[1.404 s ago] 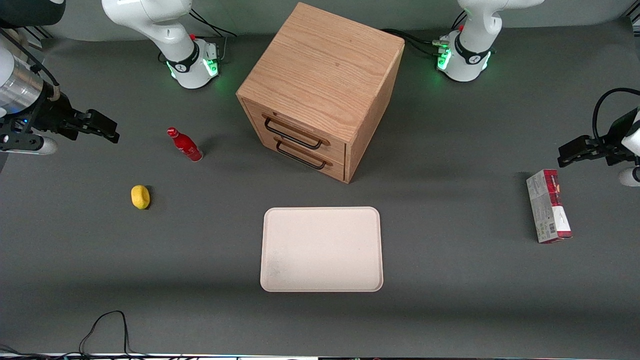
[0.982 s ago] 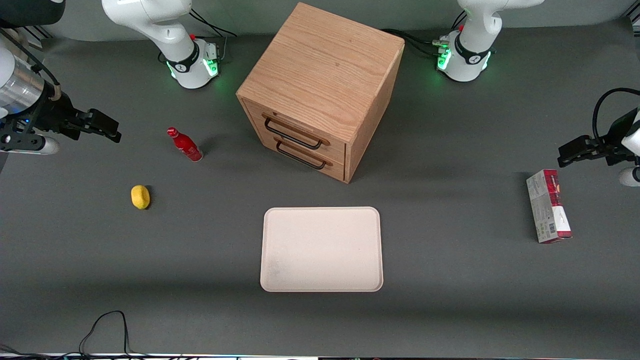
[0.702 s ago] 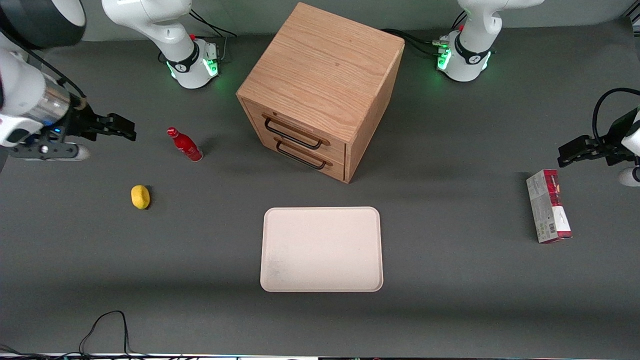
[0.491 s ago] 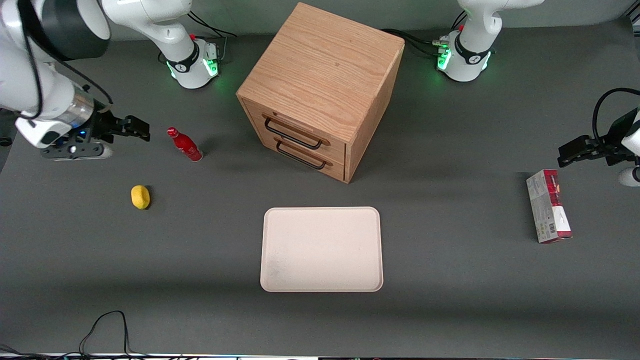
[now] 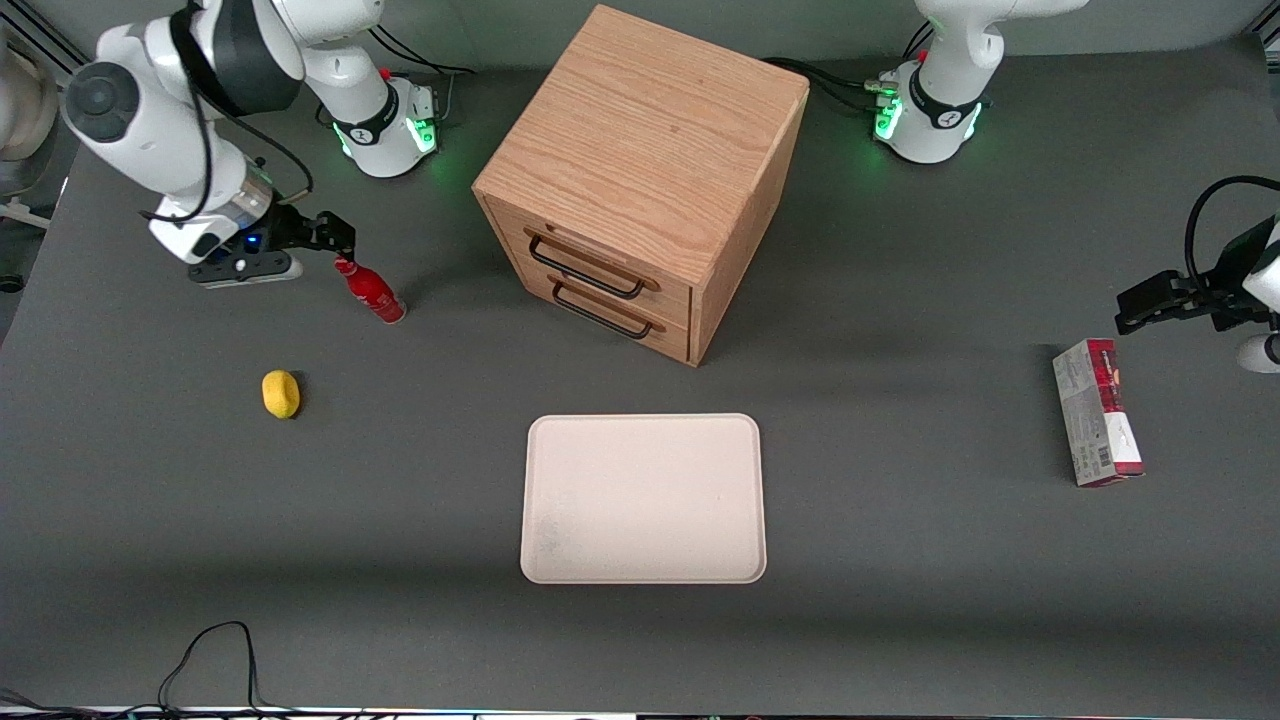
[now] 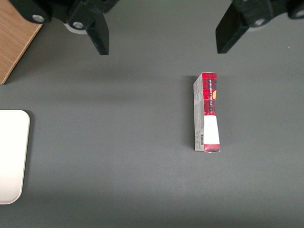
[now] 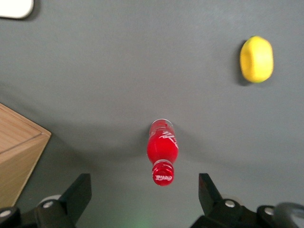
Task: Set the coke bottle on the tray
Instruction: 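Move the open right gripper over the red coke bottle, then lower the right gripper and close it around the bottle's neck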
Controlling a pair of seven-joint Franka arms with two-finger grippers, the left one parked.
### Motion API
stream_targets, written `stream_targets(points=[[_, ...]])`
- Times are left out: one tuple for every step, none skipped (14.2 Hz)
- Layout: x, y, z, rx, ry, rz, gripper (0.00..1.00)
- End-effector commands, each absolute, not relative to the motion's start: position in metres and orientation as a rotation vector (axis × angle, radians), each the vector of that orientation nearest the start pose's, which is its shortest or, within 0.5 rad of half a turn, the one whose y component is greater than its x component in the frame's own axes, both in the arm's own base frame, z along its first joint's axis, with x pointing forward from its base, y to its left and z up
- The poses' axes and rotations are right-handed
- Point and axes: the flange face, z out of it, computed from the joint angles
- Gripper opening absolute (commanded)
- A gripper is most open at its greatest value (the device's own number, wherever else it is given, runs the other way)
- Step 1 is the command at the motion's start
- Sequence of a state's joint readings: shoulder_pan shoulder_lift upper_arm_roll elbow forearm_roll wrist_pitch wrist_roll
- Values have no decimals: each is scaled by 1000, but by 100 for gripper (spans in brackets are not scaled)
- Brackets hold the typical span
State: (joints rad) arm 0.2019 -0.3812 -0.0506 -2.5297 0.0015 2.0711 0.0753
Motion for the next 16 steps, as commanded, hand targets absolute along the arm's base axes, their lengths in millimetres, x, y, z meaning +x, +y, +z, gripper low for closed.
stream_targets(points=[[376, 62, 374, -3101, -169, 53, 100], [370, 62, 361, -3104, -183, 33, 100], [364, 63, 349, -3104, -205, 16, 100], [362, 62, 342, -3104, -227, 8, 100], [362, 61, 337, -3103, -254, -10, 100], [361, 59, 330, -3105, -266, -20, 100], [361, 58, 324, -3106, -264, -37, 100], [360, 57, 317, -3113, -274, -38, 100], [361, 55, 315, -3123, -290, -37, 100], [360, 54, 314, -3126, -292, -33, 100], [360, 54, 312, -3128, -296, -26, 100], [359, 54, 309, -3131, -304, -15, 100], [358, 53, 306, -3136, -311, -3, 100], [357, 52, 305, -3138, -317, 1, 100], [357, 50, 304, -3137, -306, 4, 99], [357, 49, 302, -3138, -315, 19, 97]])
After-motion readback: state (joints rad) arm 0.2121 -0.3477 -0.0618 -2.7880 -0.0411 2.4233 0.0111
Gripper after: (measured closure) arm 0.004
